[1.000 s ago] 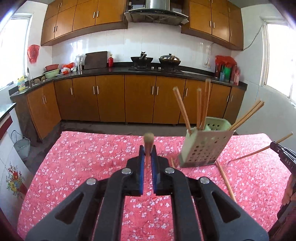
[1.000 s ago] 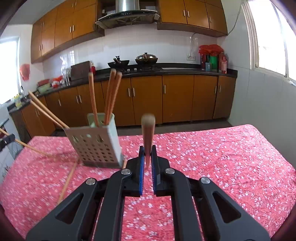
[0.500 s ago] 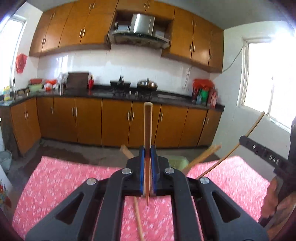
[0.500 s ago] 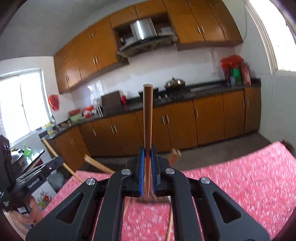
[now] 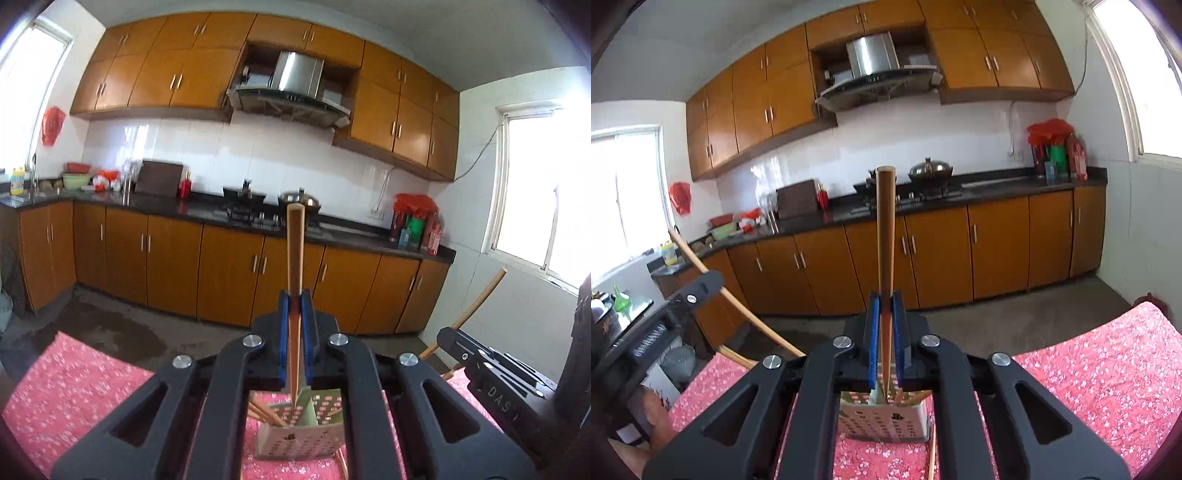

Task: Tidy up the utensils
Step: 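Lift the left tool's chopstick upright over the holder while the right tool carries its own, then open the left tool to drop its chopstick into the holder while the right tool releases its own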

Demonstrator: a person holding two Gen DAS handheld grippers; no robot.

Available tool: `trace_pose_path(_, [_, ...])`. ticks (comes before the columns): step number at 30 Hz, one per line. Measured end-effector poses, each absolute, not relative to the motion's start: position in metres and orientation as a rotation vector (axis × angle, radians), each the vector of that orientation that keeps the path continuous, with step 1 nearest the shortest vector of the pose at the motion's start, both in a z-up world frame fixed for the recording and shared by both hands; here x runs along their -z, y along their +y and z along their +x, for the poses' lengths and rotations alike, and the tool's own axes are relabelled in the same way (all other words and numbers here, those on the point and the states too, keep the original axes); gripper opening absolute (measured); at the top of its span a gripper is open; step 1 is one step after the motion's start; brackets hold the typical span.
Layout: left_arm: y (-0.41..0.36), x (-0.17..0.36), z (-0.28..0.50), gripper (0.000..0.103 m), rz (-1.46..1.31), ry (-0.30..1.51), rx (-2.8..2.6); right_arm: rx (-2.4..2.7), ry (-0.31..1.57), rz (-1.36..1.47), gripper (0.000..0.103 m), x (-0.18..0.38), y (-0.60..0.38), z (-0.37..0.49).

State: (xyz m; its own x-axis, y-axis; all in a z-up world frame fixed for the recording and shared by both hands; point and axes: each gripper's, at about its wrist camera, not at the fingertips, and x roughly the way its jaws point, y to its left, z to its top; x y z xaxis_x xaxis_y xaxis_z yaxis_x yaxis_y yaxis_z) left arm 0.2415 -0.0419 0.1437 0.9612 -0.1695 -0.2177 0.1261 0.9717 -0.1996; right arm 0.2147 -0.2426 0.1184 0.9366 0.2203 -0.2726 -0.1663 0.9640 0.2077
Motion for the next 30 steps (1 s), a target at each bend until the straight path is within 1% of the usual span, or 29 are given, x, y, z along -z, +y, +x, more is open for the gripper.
trace_pose_path(4, [-0.045,-0.125,0.258,0.008,-0.2,0.303,0.159,-0.206,0.322,0.183,0.008,-0.111,-0.244,0.22])
trace_pose_path(6, [-0.041,-0.122,0.258,0.011,-0.203,0.307,0.154,-0.206,0.319,0.184,0.012,-0.113,-0.246,0.22])
trace_pose_path(7, [-0.039,-0.122,0.256,0.013,-0.205,0.306,0.155,-0.204,0.312,0.185,0.02,-0.115,-0.247,0.218])
trace_pose_path(8, [-0.038,-0.123,0.254,0.019,-0.205,0.302,0.151,-0.201,0.306,0.187,0.028,-0.118,-0.247,0.218])
trace_pose_path(9, [-0.036,-0.125,0.252,0.025,-0.206,0.295,0.146,-0.197,0.291,0.188,0.029,-0.122,-0.25,0.214])
trace_pose_path(14, [-0.018,-0.138,0.23,0.032,-0.192,0.248,0.1,-0.145,0.225,0.176,0.029,-0.135,-0.266,0.192])
trace_pose_path(18, [0.008,-0.134,0.202,0.043,-0.156,0.242,0.029,-0.057,0.249,0.167,0.029,-0.125,-0.294,0.177])
trace_pose_path(21, [0.032,-0.114,0.18,0.046,-0.122,0.263,-0.033,-0.015,0.375,0.19,0.029,-0.088,-0.32,0.177])
trace_pose_path(23, [0.05,-0.089,0.173,0.047,-0.099,0.32,-0.073,-0.011,0.474,0.193,0.029,-0.056,-0.328,0.18])
trace_pose_path(27, [0.069,-0.027,0.172,0.047,-0.09,0.499,-0.08,-0.036,0.663,0.182,0.029,0.015,-0.322,0.178])
trace_pose_path(28, [0.067,-0.005,0.173,0.047,-0.069,0.558,-0.07,-0.067,0.706,0.188,0.029,0.033,-0.316,0.175])
trace_pose_path(30, [0.06,0.023,0.171,0.047,-0.052,0.629,-0.036,-0.124,0.757,0.195,0.028,0.057,-0.301,0.168])
